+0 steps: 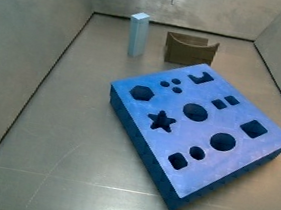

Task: Pick up the rectangle object. Move up. Move to above the board. Insert the rectangle object.
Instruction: Pick up the rectangle object.

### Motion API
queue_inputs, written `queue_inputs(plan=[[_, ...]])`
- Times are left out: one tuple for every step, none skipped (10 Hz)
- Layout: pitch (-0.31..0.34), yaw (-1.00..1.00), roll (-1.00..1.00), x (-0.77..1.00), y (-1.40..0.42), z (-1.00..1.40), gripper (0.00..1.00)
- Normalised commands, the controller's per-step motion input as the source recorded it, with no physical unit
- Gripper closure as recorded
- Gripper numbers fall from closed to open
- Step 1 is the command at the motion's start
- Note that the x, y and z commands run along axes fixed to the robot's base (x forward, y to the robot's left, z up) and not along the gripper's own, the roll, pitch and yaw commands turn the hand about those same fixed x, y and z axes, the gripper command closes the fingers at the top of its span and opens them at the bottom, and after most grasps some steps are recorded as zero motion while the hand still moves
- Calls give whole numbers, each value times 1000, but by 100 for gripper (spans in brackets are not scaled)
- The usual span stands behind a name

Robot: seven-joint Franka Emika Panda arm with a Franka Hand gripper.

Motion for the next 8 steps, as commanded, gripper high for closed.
queue_inputs(plan=[[-377, -174, 266, -400, -191, 0, 0], [-137, -697, 246, -20, -200, -17, 0], [71, -846, 291, -17, -194, -114, 0], [83, -909, 163, -3, -143, -66, 0], [9, 0, 0, 0, 0, 0, 0], [0, -77, 0, 0, 0, 0, 0], [0, -1000, 57, 0, -3, -69, 0], [0, -1000, 11, 0, 0, -117, 0]])
